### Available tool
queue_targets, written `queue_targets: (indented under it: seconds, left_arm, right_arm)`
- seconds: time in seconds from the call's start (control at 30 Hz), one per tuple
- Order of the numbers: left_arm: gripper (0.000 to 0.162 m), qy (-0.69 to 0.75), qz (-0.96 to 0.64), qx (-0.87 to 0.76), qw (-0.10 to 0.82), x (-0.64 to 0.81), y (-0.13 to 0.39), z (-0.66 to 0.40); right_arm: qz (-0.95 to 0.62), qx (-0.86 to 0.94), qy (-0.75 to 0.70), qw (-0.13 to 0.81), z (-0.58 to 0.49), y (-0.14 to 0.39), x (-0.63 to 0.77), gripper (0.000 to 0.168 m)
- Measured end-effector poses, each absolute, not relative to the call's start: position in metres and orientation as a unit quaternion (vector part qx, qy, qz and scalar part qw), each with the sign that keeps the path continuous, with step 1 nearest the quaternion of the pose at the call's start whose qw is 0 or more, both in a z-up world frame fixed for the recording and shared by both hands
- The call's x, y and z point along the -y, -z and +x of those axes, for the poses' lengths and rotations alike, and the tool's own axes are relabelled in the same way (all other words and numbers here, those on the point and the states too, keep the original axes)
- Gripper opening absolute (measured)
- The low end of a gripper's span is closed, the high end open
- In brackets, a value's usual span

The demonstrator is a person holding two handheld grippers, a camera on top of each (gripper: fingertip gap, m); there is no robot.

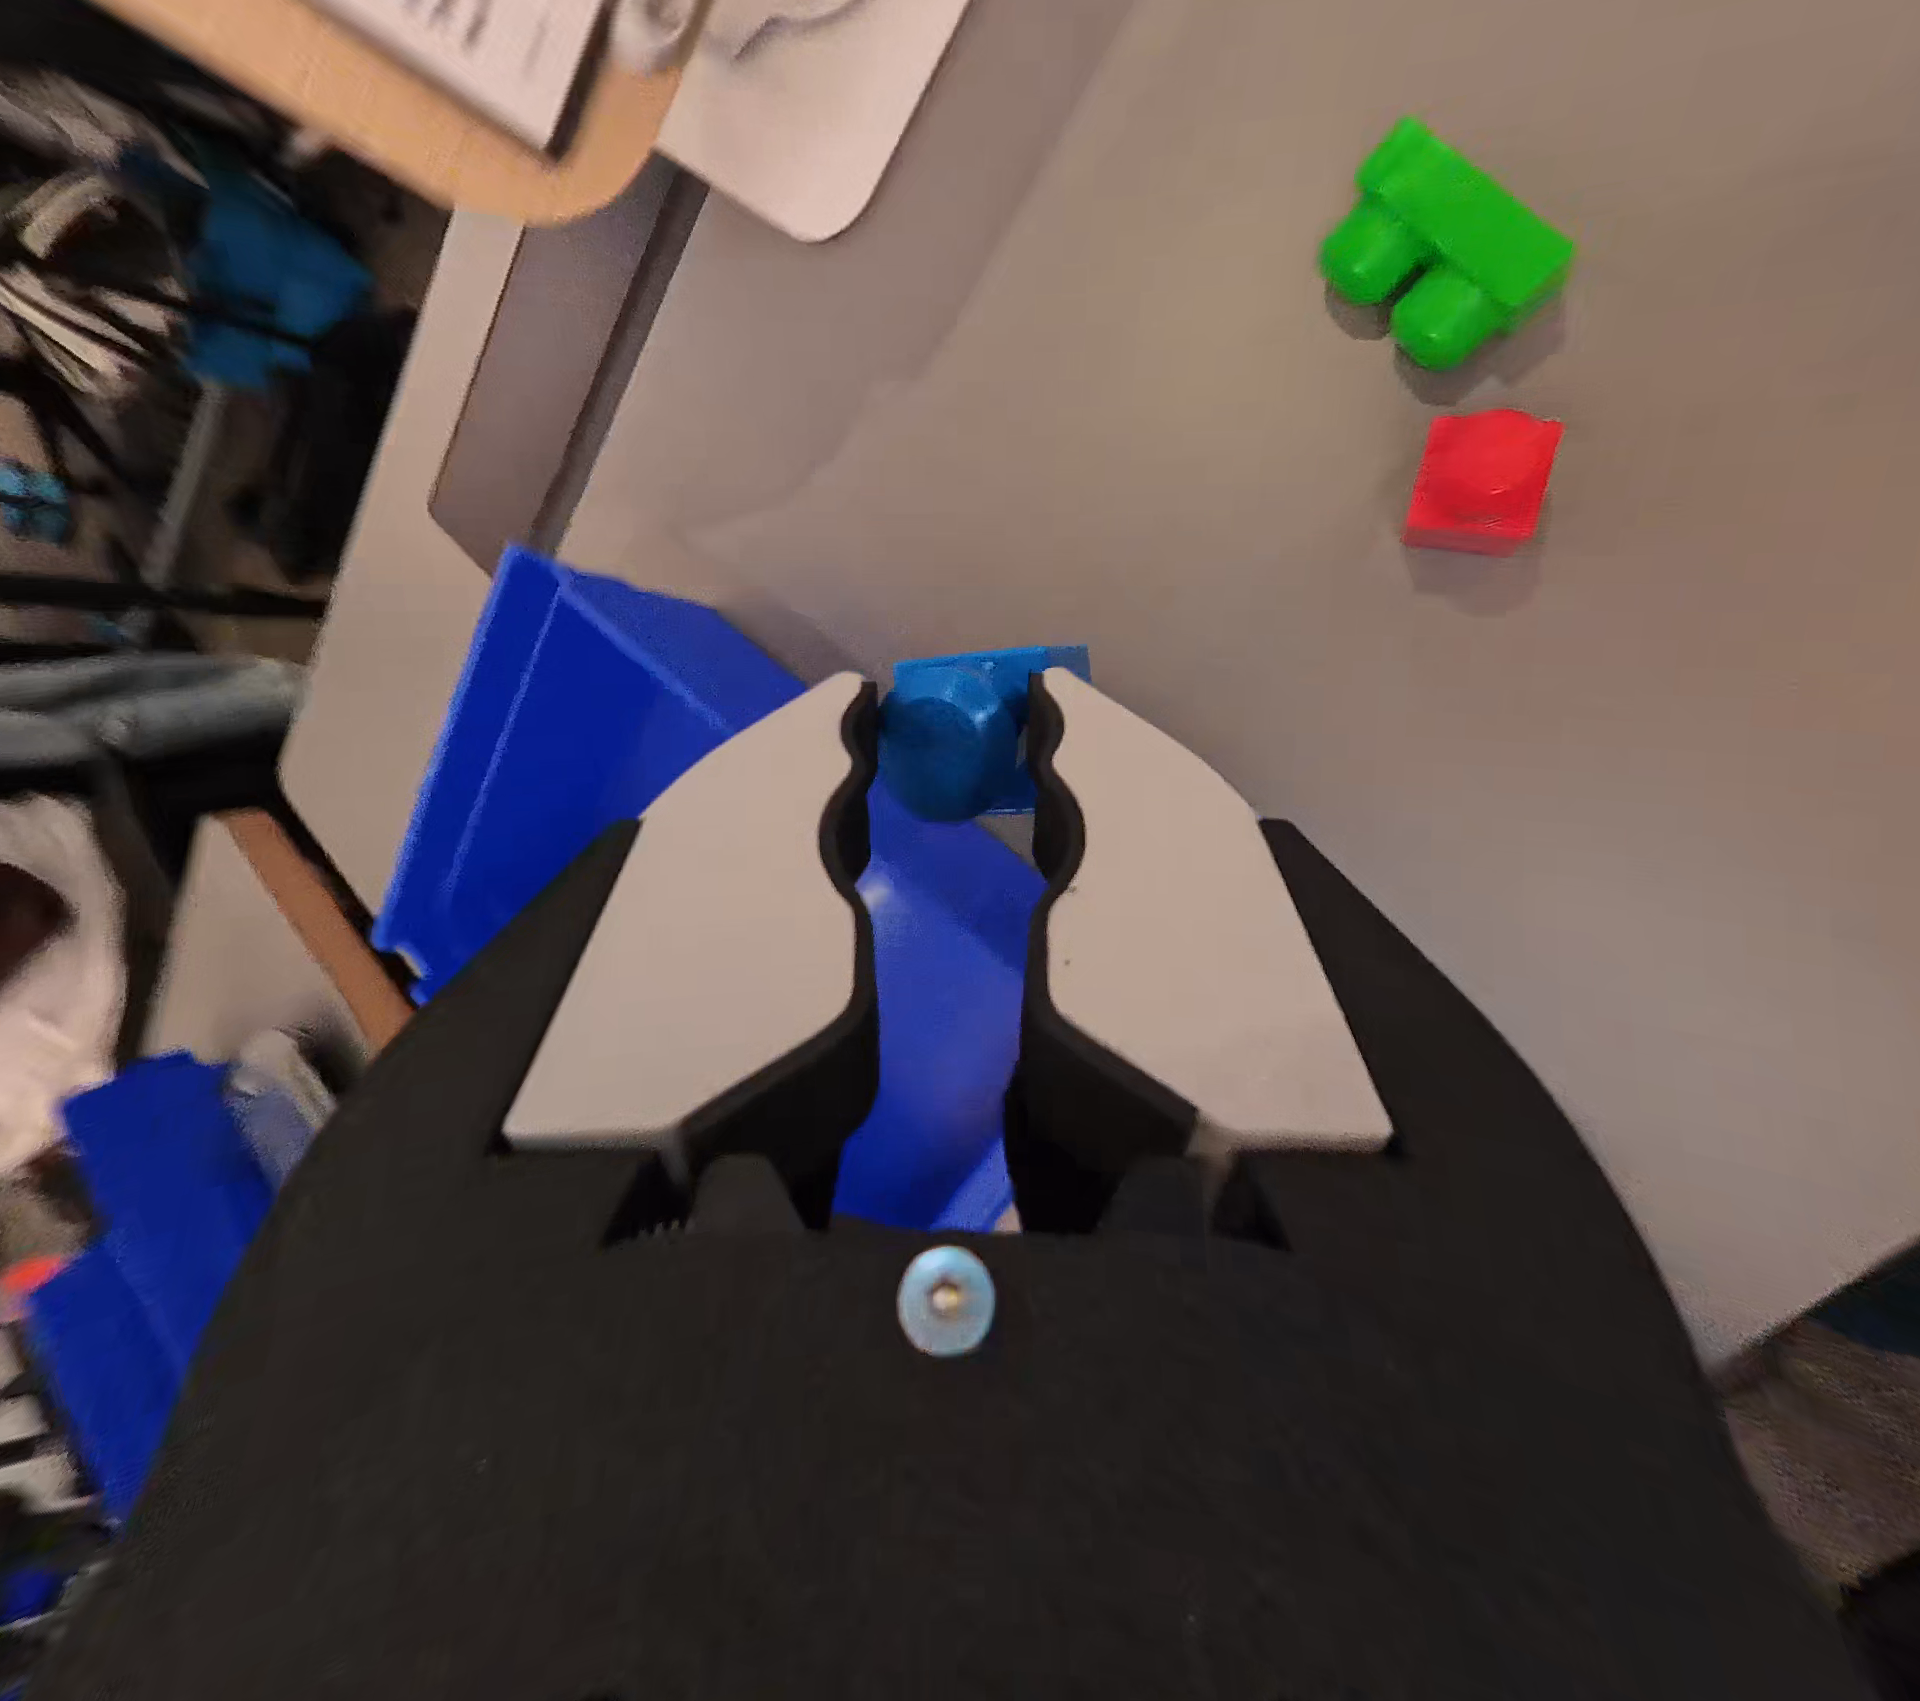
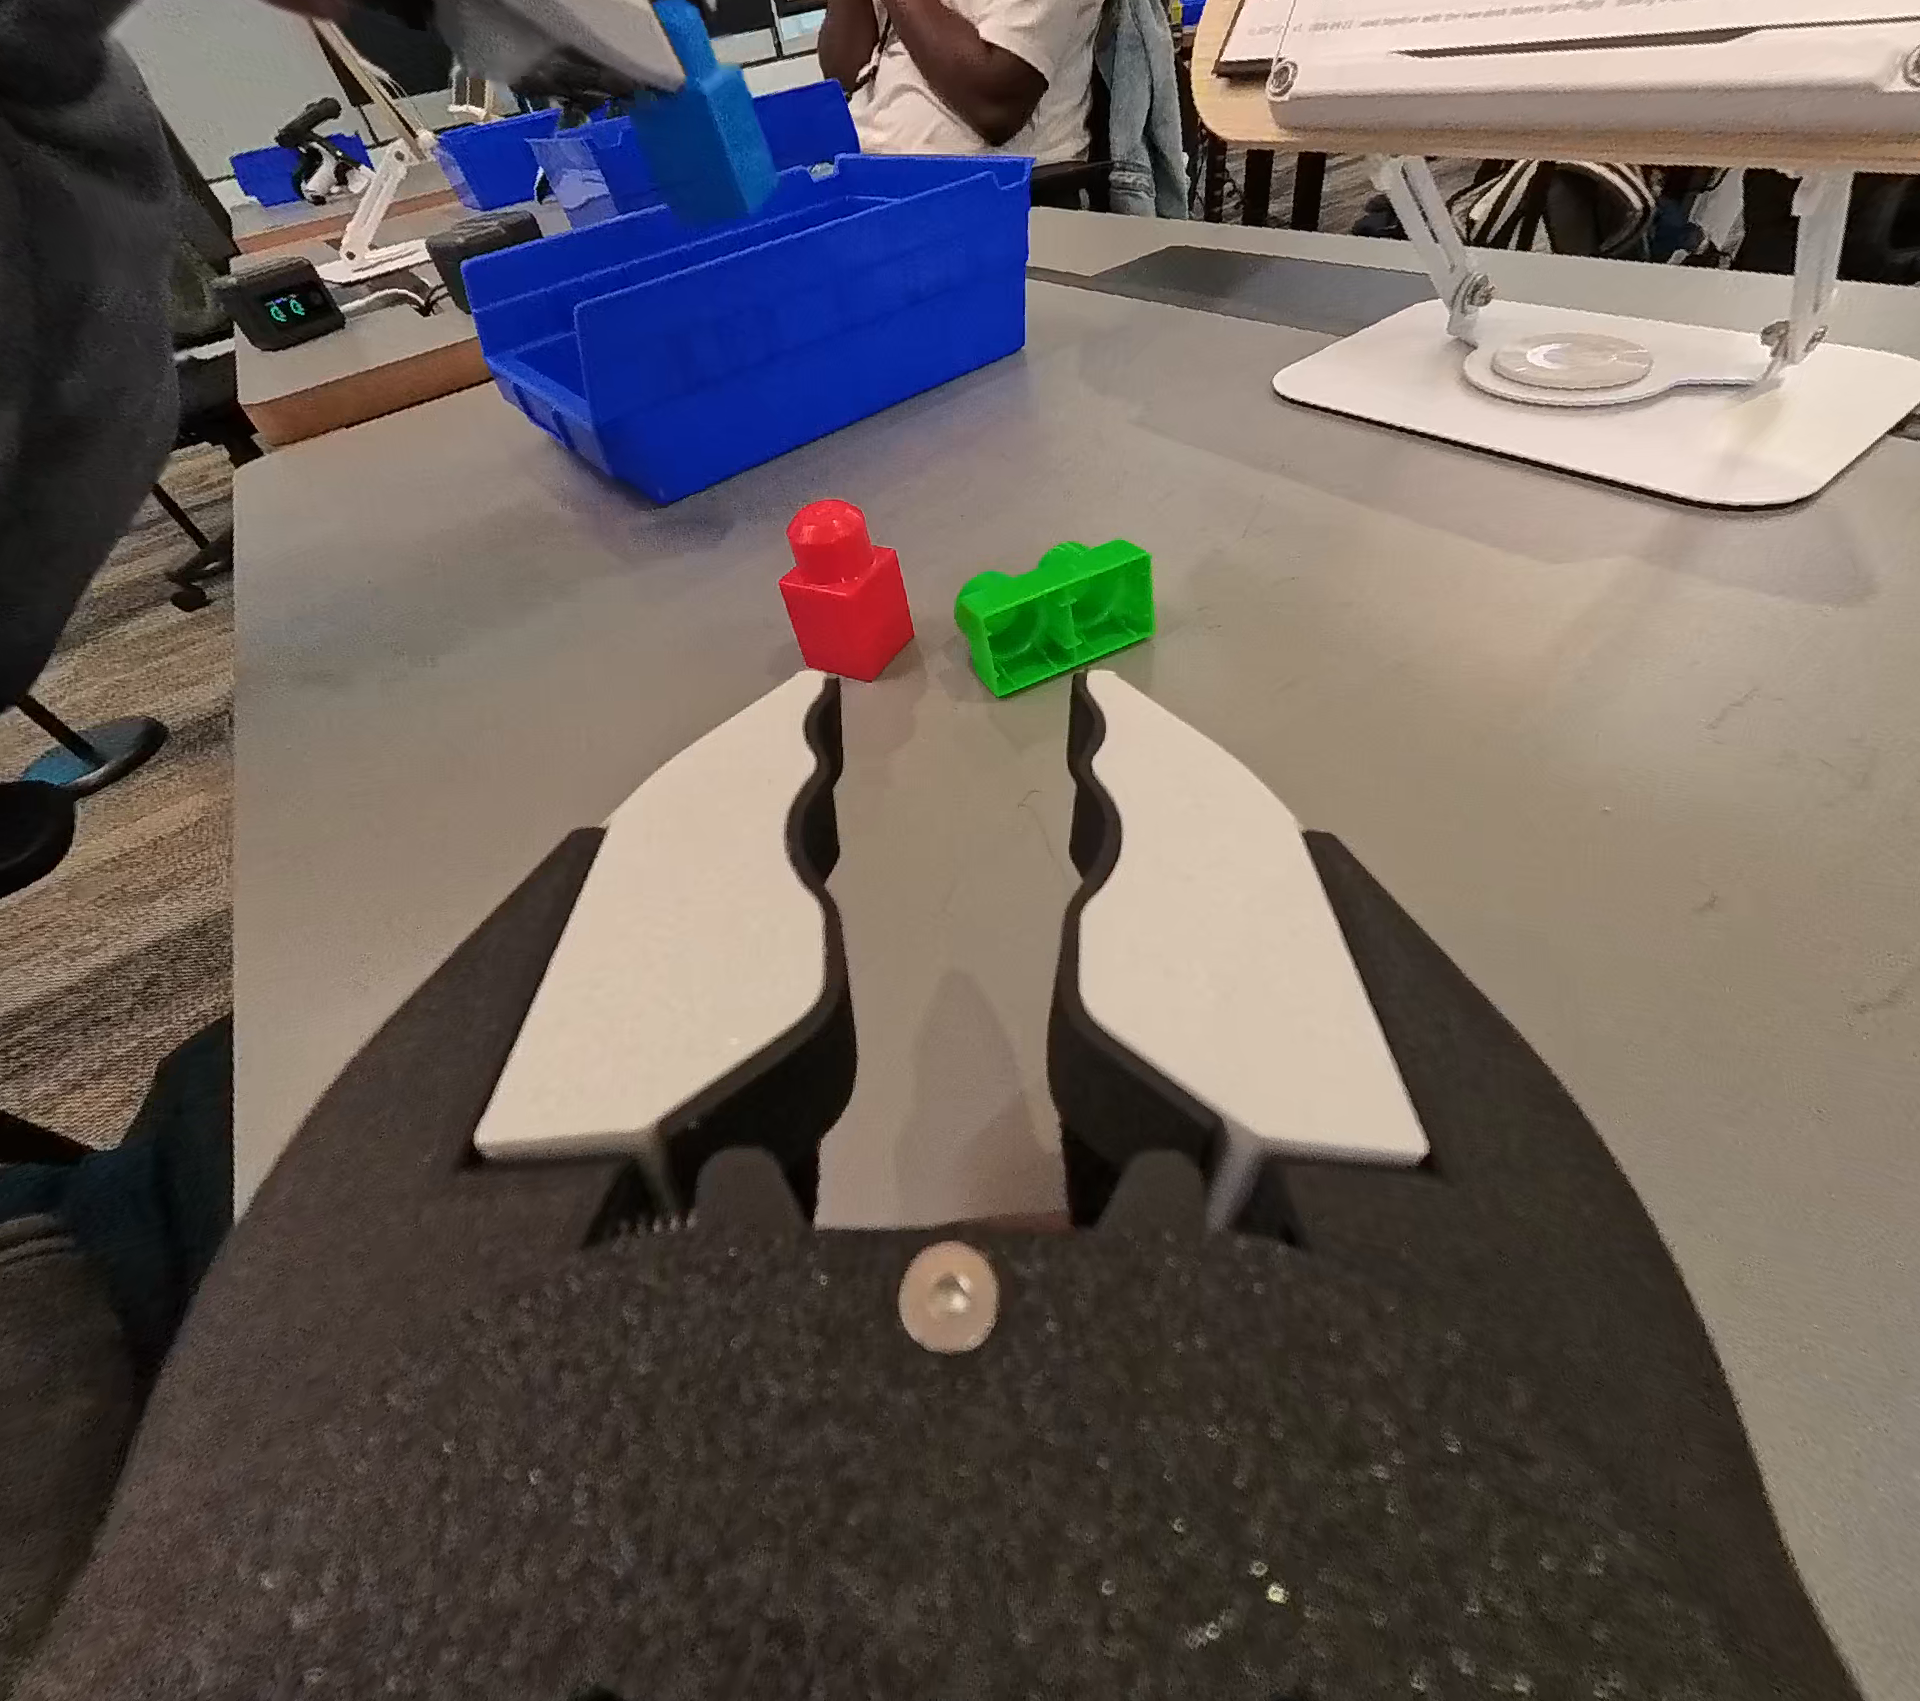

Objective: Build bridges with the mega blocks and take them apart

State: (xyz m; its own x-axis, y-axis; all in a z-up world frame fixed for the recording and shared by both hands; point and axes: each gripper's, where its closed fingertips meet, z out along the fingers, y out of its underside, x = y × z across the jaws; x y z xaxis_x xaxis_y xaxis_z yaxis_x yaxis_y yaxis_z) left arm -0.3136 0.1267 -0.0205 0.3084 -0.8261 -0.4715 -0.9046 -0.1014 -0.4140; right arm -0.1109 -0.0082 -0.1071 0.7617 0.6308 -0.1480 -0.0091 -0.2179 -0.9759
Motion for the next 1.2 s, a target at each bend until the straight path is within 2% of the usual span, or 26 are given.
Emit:
queue_targets:
  seconds: [0.2, 0.33, 0.87, 0.97, 1.07, 1.2]
  left_arm:
    - [0.027, -0.051, -0.721, -0.626, 0.292, -0.119, 0.103, -0.255]
    - [0.027, -0.012, -0.728, -0.629, 0.272, -0.121, 0.135, -0.237]
    - [0.027, 0.030, -0.693, -0.682, 0.231, -0.096, 0.149, -0.233]
    - [0.044, 0.041, -0.701, -0.671, 0.238, -0.096, 0.141, -0.233]
    - [0.046, 0.074, -0.703, -0.655, 0.266, -0.088, 0.124, -0.238]
    - [0.070, 0.165, -0.714, -0.605, 0.312, -0.058, 0.111, -0.248]
  right_arm:
    - [-0.732, 0.218, -0.267, 0.588, -0.112, 0.108, 0.009, 0.042]
    - [-0.729, 0.217, -0.268, 0.591, -0.112, 0.106, 0.009, 0.042]
    - [-0.733, 0.221, -0.270, 0.584, -0.113, 0.108, 0.009, 0.042]
    - [-0.733, 0.222, -0.270, 0.584, -0.114, 0.108, 0.009, 0.042]
    - [-0.732, 0.221, -0.271, 0.585, -0.113, 0.108, 0.010, 0.042]
    - [-0.731, 0.219, -0.273, 0.586, -0.113, 0.107, 0.010, 0.042]
